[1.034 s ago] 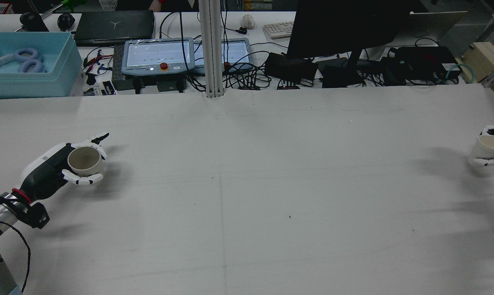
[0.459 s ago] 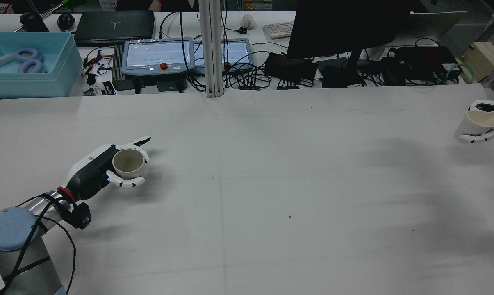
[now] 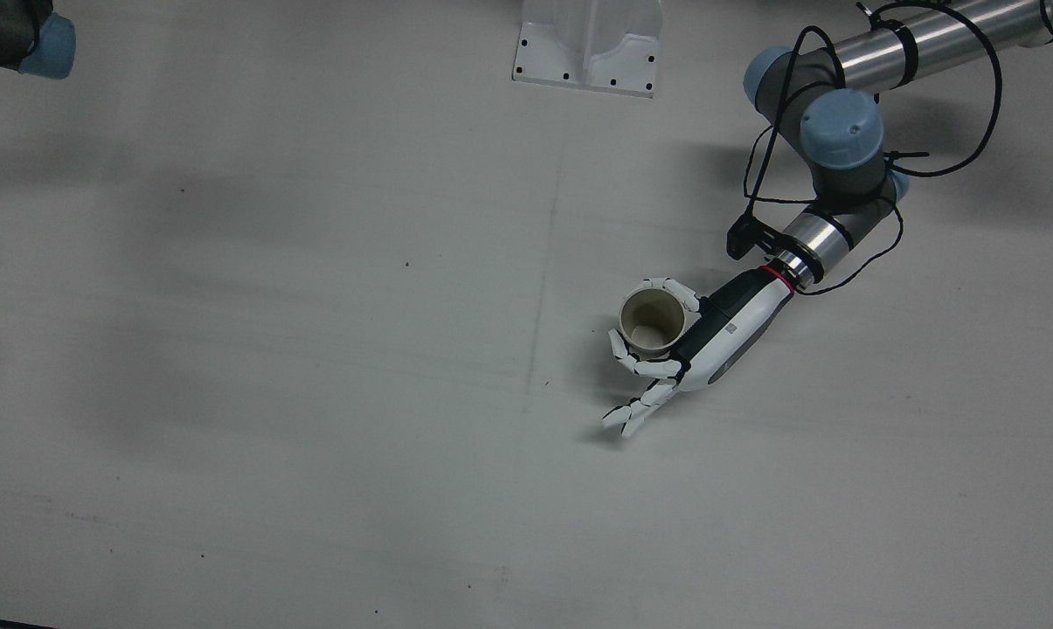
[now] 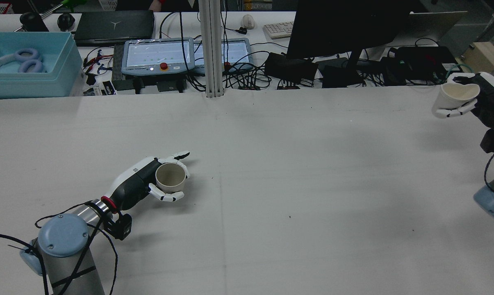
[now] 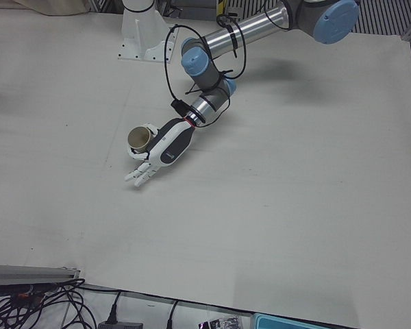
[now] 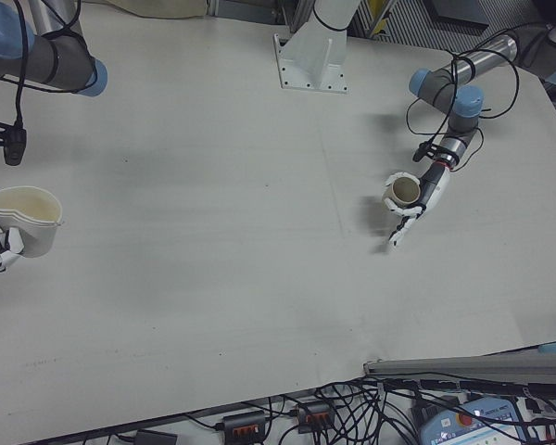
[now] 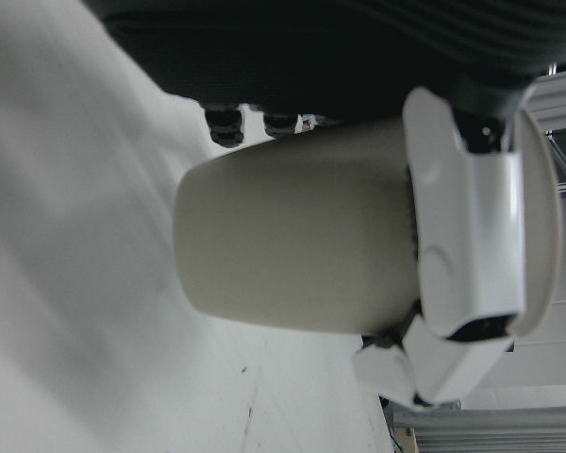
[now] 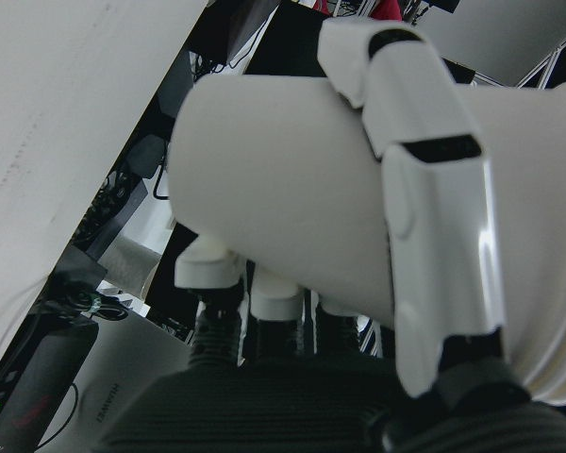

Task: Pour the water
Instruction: 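Lift the white cup with the right hand toward the beige cup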

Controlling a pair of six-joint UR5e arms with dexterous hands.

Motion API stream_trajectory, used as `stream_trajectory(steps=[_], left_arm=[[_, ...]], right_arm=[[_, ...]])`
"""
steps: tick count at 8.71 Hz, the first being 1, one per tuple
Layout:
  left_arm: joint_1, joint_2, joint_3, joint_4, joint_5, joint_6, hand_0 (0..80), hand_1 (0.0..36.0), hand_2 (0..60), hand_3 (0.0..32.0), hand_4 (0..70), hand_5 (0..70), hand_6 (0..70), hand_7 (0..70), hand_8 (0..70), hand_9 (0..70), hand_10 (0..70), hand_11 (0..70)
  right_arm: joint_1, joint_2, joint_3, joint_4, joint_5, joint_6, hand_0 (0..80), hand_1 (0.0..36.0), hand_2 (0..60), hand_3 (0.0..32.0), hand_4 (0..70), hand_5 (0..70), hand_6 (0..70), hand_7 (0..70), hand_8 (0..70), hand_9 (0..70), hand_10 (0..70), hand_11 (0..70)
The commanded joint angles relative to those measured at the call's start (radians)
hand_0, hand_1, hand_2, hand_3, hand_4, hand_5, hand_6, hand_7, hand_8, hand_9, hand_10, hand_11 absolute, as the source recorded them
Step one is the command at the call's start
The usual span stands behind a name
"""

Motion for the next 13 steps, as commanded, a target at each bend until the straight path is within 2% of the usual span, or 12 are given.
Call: stream_trajectory(steps=[1, 2, 4, 5, 7, 9, 10, 11, 13], left_arm=[[0.006, -0.091, 0.037, 0.02, 0.002, 0.003, 63.1, 33.7, 60.0, 0.0, 70.0, 70.0, 7.7, 11.7, 3.3, 2.4, 4.4, 8.1], [0.002, -0.152, 0.039, 0.059, 0.002, 0.005, 64.2, 34.4, 60.0, 0.0, 70.0, 70.0, 7.9, 12.0, 3.3, 2.3, 4.0, 7.6], [0.006, -0.261, 0.056, 0.115, 0.002, 0.012, 65.3, 35.0, 60.0, 0.0, 70.0, 70.0, 8.8, 12.5, 3.4, 2.4, 4.0, 7.6], [0.012, -0.312, 0.103, 0.115, 0.002, 0.019, 65.2, 35.4, 60.0, 0.0, 70.0, 70.0, 9.5, 13.1, 3.5, 2.5, 4.2, 7.9], [0.049, -0.366, 0.213, 0.081, -0.003, 0.02, 65.2, 35.5, 60.0, 0.0, 70.0, 70.0, 9.7, 13.3, 3.8, 2.8, 4.4, 8.2], [0.103, -0.409, 0.235, 0.04, -0.044, 0.138, 65.9, 35.6, 60.0, 0.0, 70.0, 70.0, 9.7, 13.4, 3.9, 3.0, 4.8, 8.8], [0.113, -0.421, 0.262, 0.008, -0.047, 0.17, 67.1, 35.6, 60.0, 0.0, 70.0, 70.0, 10.5, 14.2, 4.1, 3.2, 4.9, 8.9], [0.124, -0.462, 0.323, -0.003, -0.047, 0.174, 68.6, 35.7, 60.0, 0.0, 70.0, 70.0, 11.5, 15.1, 4.4, 3.5, 5.3, 9.4], [0.138, -0.496, 0.384, -0.035, -0.064, 0.184, 69.2, 35.8, 60.0, 0.0, 70.0, 70.0, 12.0, 15.4, 4.5, 3.5, 5.2, 9.3]], right_arm=[[-0.031, 0.031, 0.216, -0.223, 0.003, -0.079, 80.0, 36.0, 39.6, 0.0, 60.2, 70.0, 70.0, 70.0, 66.7, 70.0, 52.9, 70.0], [-0.054, 0.042, 0.233, -0.246, 0.012, -0.083, 80.0, 36.0, 42.1, 0.0, 62.3, 70.0, 70.0, 70.0, 66.9, 70.0, 53.4, 70.0], [-0.109, 0.059, 0.321, -0.348, 0.047, -0.146, 80.0, 36.0, 41.3, 0.0, 65.1, 70.0, 70.0, 70.0, 66.0, 70.0, 51.6, 70.0], [-0.127, 0.081, 0.357, -0.408, 0.052, -0.195, 80.0, 36.0, 43.0, 0.0, 66.6, 70.0, 70.0, 70.0, 65.5, 70.0, 51.0, 70.0], [-0.153, 0.14, 0.42, -0.535, 0.055, -0.284, 80.0, 36.0, 46.6, 0.0, 70.0, 70.0, 70.0, 70.0, 64.3, 70.0, 49.8, 70.0], [-0.204, 0.155, 0.461, -0.602, 0.089, -0.341, 80.0, 36.0, 50.4, 0.0, 70.0, 70.0, 70.0, 70.0, 63.1, 70.0, 48.5, 70.0], [-0.231, 0.16, 0.466, -0.631, 0.089, -0.362, 80.0, 36.0, 51.4, 0.0, 70.0, 70.0, 70.0, 70.0, 62.2, 70.0, 47.6, 69.9], [-0.264, 0.169, 0.483, -0.678, 0.091, -0.414, 80.0, 36.0, 52.0, 0.0, 70.0, 70.0, 70.0, 70.0, 61.5, 70.0, 46.7, 68.6], [-0.302, 0.171, 0.507, -0.735, 0.123, -0.465, 80.0, 36.0, 52.6, 0.0, 70.0, 70.0, 70.0, 70.0, 60.0, 70.0, 44.9, 65.9]])
